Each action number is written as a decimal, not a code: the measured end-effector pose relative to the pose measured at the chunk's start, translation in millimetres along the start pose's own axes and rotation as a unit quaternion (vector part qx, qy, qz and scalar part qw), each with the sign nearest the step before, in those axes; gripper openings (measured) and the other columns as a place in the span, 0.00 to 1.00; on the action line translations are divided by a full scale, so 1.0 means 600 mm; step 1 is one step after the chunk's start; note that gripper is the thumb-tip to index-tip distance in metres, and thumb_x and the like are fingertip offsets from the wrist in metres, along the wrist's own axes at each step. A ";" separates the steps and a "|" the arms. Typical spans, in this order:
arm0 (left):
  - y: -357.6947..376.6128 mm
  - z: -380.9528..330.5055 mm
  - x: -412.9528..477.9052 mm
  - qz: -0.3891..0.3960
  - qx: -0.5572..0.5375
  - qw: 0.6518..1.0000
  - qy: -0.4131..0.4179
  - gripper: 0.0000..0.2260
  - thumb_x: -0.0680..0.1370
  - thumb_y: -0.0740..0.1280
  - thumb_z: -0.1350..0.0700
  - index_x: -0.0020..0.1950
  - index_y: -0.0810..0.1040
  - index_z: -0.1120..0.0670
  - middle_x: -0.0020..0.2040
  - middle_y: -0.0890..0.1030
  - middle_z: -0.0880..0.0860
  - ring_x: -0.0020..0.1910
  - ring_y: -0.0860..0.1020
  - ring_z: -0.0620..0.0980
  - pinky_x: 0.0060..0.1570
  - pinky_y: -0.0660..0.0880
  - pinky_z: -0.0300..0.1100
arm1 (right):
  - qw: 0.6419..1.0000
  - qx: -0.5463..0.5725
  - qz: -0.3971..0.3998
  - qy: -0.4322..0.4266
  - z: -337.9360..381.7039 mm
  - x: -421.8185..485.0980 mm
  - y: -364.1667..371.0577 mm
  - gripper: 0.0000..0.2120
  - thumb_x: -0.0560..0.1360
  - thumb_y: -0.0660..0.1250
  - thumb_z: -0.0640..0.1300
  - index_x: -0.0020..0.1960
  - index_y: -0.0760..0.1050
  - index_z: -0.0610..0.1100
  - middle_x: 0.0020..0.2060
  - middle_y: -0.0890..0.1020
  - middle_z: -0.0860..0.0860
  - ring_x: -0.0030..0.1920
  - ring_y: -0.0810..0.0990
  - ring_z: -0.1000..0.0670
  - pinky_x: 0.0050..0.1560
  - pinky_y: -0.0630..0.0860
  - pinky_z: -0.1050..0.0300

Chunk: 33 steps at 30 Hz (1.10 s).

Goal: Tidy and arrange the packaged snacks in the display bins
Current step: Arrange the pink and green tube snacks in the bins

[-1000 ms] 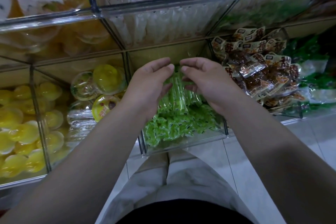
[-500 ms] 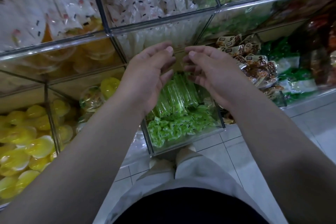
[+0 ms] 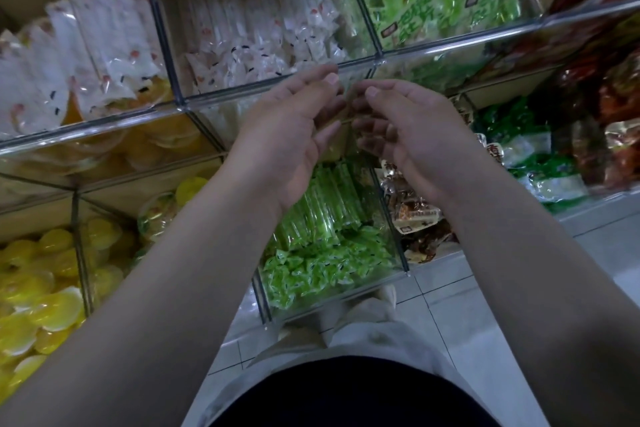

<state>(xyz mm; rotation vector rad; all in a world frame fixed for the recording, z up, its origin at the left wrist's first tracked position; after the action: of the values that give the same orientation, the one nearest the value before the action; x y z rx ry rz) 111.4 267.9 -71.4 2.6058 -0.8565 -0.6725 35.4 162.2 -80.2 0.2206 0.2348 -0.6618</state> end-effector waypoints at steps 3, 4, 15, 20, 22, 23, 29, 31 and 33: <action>0.035 -0.005 0.017 0.001 0.004 1.000 0.007 0.07 0.79 0.65 0.60 0.54 0.80 0.54 0.42 0.82 0.48 0.46 0.80 0.44 0.46 0.77 0.37 | 1.000 -0.007 0.004 -0.005 0.021 0.021 -0.029 0.06 0.80 0.63 0.40 0.50 0.78 0.47 0.44 0.81 0.50 0.43 0.79 0.52 0.47 0.76 0.54; 0.048 -0.007 0.023 0.000 0.004 1.000 0.011 0.07 0.79 0.65 0.60 0.54 0.80 0.54 0.42 0.82 0.48 0.46 0.80 0.44 0.45 0.77 0.37 | 1.000 -0.009 0.006 -0.008 0.029 0.028 -0.039 0.06 0.80 0.63 0.41 0.50 0.78 0.47 0.44 0.82 0.50 0.44 0.79 0.51 0.48 0.76 0.53; 0.169 -0.029 0.109 -0.020 0.002 0.999 0.039 0.06 0.79 0.65 0.61 0.55 0.79 0.55 0.45 0.81 0.51 0.47 0.79 0.46 0.44 0.78 0.35 | 0.999 -0.006 0.020 -0.025 0.115 0.131 -0.137 0.06 0.80 0.63 0.42 0.52 0.78 0.46 0.44 0.82 0.52 0.46 0.81 0.52 0.48 0.79 0.54; 0.209 -0.036 0.149 -0.031 0.023 0.998 0.047 0.07 0.80 0.65 0.60 0.55 0.80 0.54 0.46 0.81 0.50 0.48 0.80 0.45 0.47 0.78 0.36 | 0.999 -0.016 0.017 -0.036 0.144 0.172 -0.172 0.06 0.80 0.63 0.43 0.51 0.78 0.47 0.46 0.83 0.51 0.47 0.81 0.53 0.45 0.78 0.58; 0.223 -0.037 0.164 -0.035 0.023 0.998 0.049 0.07 0.80 0.65 0.59 0.55 0.79 0.54 0.47 0.81 0.50 0.49 0.80 0.45 0.48 0.78 0.36 | 0.999 -0.019 0.008 -0.039 0.156 0.189 -0.189 0.06 0.80 0.63 0.43 0.52 0.79 0.46 0.48 0.83 0.50 0.50 0.81 0.52 0.47 0.78 0.58; 0.229 -0.037 0.171 -0.038 0.022 0.998 0.050 0.06 0.80 0.64 0.60 0.55 0.79 0.54 0.48 0.81 0.51 0.49 0.80 0.45 0.50 0.78 0.36 | 0.999 -0.018 0.004 -0.041 0.161 0.198 -0.196 0.06 0.80 0.63 0.43 0.52 0.79 0.46 0.48 0.83 0.50 0.50 0.81 0.52 0.48 0.78 0.58; 0.276 -0.039 0.213 -0.047 0.036 0.997 0.052 0.07 0.80 0.64 0.59 0.56 0.79 0.54 0.48 0.81 0.51 0.48 0.80 0.44 0.57 0.76 0.39 | 0.995 -0.070 -0.022 -0.069 0.194 0.243 -0.241 0.07 0.79 0.63 0.43 0.49 0.79 0.51 0.49 0.84 0.52 0.55 0.81 0.52 0.60 0.75 0.54; 0.290 -0.038 0.229 -0.049 0.043 0.997 0.052 0.07 0.81 0.63 0.59 0.56 0.79 0.54 0.48 0.81 0.51 0.48 0.80 0.44 0.56 0.76 0.38 | 0.994 -0.079 -0.029 -0.076 0.203 0.257 -0.255 0.07 0.79 0.63 0.43 0.48 0.79 0.51 0.50 0.84 0.51 0.55 0.81 0.51 0.62 0.73 0.53; 0.301 -0.036 0.245 -0.052 0.050 0.996 0.049 0.07 0.81 0.63 0.59 0.56 0.79 0.53 0.49 0.81 0.51 0.49 0.80 0.44 0.54 0.76 0.37 | 0.993 -0.087 -0.029 -0.079 0.208 0.272 -0.264 0.07 0.79 0.63 0.43 0.48 0.79 0.51 0.52 0.83 0.49 0.56 0.80 0.51 0.64 0.72 0.52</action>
<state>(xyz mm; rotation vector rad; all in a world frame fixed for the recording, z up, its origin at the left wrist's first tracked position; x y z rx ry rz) 142.1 40.6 -24.8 2.7630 -0.7466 -0.5354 78.7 -88.2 -28.1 -0.0062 0.1470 -0.7081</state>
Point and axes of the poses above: each hand's wrist, its own x-axis towards the middle knuckle, its own y-axis out of the palm, z = x × y, the point moved 5 cm from there along x, towards the middle knuckle
